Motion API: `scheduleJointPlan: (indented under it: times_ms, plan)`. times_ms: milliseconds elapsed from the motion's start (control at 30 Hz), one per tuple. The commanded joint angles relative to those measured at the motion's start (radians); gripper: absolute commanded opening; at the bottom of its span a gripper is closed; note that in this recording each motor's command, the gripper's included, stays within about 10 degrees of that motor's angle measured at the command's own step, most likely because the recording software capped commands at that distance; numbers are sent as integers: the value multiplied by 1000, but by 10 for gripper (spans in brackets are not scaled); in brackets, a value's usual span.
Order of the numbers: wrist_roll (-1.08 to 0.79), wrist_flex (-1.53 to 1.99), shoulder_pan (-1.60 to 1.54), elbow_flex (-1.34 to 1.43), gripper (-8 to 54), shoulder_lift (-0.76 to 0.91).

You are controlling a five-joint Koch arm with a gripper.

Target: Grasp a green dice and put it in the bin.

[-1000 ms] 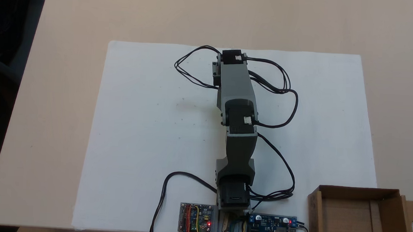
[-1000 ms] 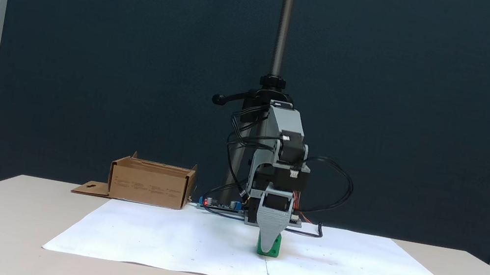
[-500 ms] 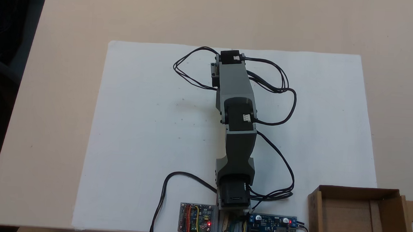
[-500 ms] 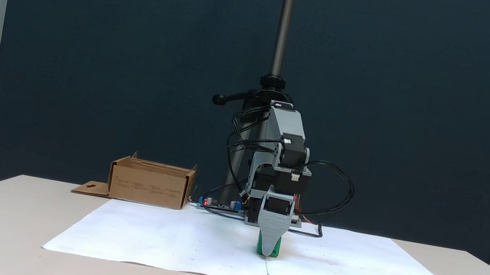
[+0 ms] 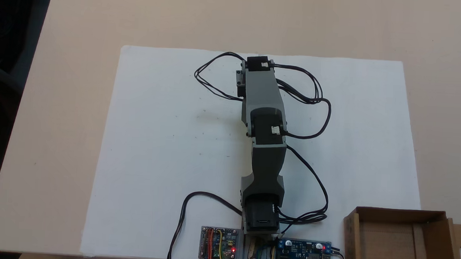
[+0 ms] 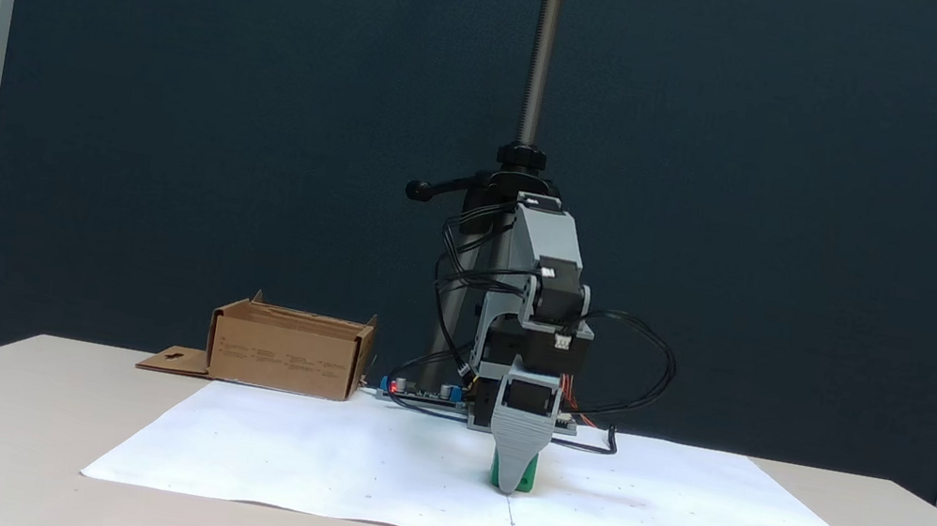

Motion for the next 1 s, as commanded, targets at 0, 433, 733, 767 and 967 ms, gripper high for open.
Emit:
scheduleJointPlan:
  times_ms: [0,433,733,767,967]
  plan:
    - [-17,-17,-11,-38,365,26]
    - [-66,-34,-3,-40,365,11]
    - [-98,-48,29,-40,365,-8]
    - [-101,-48,35,-40,365,-6]
    - [-109,-43,52,-38,301,-11]
